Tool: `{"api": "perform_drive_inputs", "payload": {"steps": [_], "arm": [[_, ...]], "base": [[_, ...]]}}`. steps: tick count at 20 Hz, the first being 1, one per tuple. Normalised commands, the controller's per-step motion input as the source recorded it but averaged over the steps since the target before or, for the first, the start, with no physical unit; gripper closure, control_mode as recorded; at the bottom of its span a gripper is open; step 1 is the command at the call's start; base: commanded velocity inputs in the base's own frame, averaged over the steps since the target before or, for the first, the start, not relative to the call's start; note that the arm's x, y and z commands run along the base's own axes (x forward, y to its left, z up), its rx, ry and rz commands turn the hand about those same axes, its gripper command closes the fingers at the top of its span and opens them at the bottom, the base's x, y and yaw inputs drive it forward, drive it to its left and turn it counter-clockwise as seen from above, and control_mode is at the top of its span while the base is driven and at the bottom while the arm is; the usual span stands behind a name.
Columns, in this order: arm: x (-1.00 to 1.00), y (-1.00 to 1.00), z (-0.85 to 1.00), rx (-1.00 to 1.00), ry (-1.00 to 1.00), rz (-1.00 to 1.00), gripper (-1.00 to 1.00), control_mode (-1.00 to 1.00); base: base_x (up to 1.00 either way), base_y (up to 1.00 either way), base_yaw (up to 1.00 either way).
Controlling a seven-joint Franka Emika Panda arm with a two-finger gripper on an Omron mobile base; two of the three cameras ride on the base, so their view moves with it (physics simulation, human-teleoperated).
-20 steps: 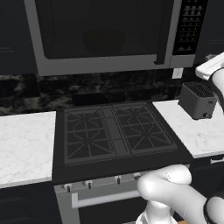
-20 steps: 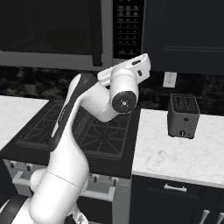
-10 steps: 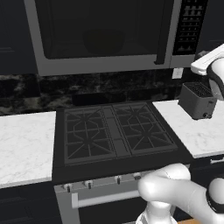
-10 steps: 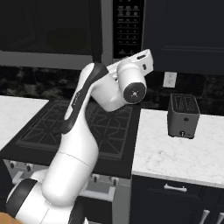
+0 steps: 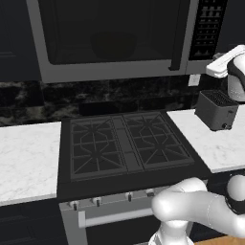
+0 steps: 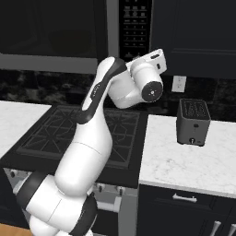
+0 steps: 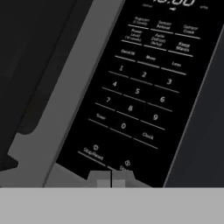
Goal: Open the microwave, place the bowl with waffle inside the microwave, then close the microwave door and turn it on.
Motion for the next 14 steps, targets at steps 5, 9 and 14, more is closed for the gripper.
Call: {"api": "perform_drive_inputs", "payload": {"steps": [5, 9, 14], "arm": [[0.29, -0.07, 0.0, 0.0, 0.0, 0.03, 1.0, -1.0], [0.27, 0.0, 0.0, 0.0, 0.0, 0.02, 1.0, -1.0], [0.24, 0.0, 0.0, 0.0, 0.0, 0.01, 1.0, -1.0]], "base": [[0.0, 0.0, 0.0], [0.0, 0.0, 0.0], [0.0, 0.0, 0.0]]}}
